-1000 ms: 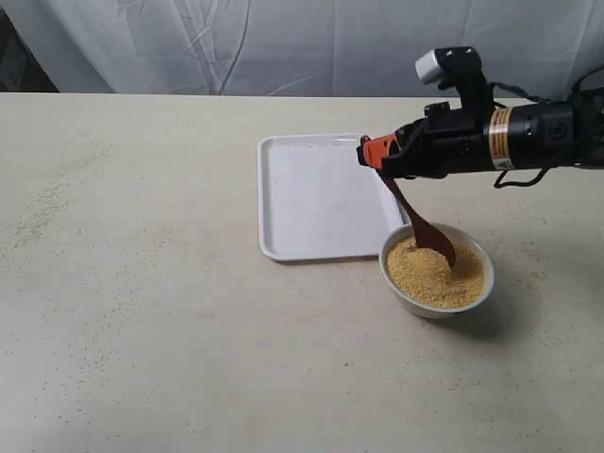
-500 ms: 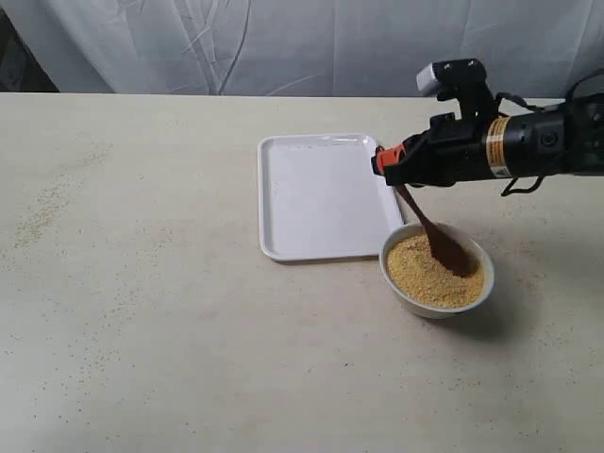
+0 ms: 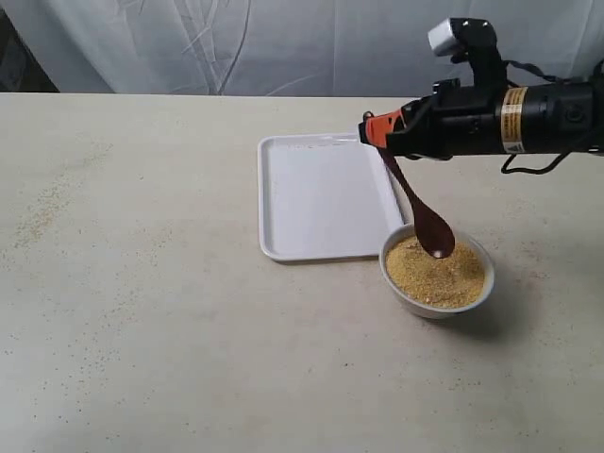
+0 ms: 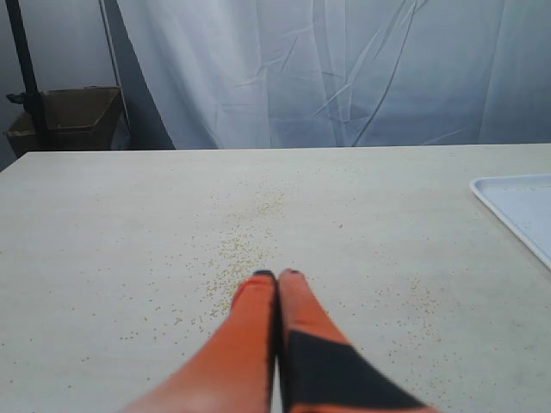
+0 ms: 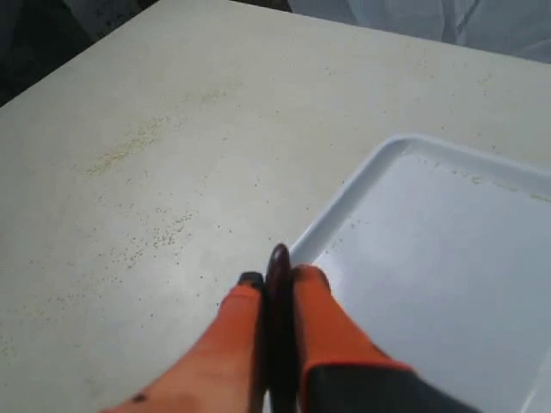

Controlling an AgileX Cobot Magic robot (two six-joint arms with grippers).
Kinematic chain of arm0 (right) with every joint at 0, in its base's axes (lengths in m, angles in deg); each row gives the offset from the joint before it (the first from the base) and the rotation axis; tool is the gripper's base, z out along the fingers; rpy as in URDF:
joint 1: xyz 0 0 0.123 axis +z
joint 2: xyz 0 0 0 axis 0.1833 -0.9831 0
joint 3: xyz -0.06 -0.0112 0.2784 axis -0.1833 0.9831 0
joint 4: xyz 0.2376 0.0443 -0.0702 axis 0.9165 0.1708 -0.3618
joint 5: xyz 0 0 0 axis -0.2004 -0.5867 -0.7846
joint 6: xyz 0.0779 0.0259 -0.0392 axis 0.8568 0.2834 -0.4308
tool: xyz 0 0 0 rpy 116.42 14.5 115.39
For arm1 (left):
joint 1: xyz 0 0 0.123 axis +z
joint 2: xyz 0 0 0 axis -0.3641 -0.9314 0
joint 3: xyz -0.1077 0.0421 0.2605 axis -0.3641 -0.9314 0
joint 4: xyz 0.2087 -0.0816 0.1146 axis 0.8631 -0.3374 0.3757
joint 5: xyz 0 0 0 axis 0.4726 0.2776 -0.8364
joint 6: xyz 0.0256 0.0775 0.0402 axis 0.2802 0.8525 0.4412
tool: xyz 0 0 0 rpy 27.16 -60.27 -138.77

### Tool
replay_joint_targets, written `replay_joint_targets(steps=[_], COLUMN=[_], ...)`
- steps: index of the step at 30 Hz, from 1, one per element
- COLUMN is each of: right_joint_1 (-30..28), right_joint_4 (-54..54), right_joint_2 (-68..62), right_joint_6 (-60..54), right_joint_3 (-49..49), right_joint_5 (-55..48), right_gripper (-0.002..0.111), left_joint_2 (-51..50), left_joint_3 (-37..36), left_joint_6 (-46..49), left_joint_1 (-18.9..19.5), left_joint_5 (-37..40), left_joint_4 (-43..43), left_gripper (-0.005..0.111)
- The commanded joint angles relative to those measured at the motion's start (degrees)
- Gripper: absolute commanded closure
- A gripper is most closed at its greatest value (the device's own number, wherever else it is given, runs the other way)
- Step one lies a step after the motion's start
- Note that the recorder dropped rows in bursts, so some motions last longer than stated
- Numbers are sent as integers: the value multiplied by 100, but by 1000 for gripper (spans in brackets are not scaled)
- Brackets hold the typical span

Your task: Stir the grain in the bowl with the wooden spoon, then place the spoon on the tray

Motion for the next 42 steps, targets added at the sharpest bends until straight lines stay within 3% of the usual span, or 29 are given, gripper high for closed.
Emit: replay_joint_targets(steps=[1, 9, 15, 24, 27, 33, 42], right_joint_1=[78, 650, 674, 648, 660, 660, 660], right_joint_4=[-44, -333, -293, -281, -291, -279, -318], right_joint_2=[56, -339, -638, 4, -353, -534, 175], right_joint_6=[22, 125, 143, -194, -194, -54, -411], right_joint_3=[2, 2, 2, 2, 2, 2, 2], right_joint_5=[185, -617, -1649, -2658, -2537, -1063, -2039], right_gripper=[108, 108, 108, 108, 108, 108, 108], left_joint_2=[28, 28, 28, 28, 28, 28, 28], left_joint_3=[-21, -21, -21, -21, -21, -21, -21], left_joint_6=[-19, -19, -19, -19, -19, -19, -19], left_joint_1=[4, 4, 4, 4, 4, 4, 4], left_joint_5=[-27, -27, -27, -27, -27, -27, -27], left_joint_4=[-16, -16, -16, -16, -16, -16, -16], left_gripper=[107, 107, 107, 107, 107, 107, 107])
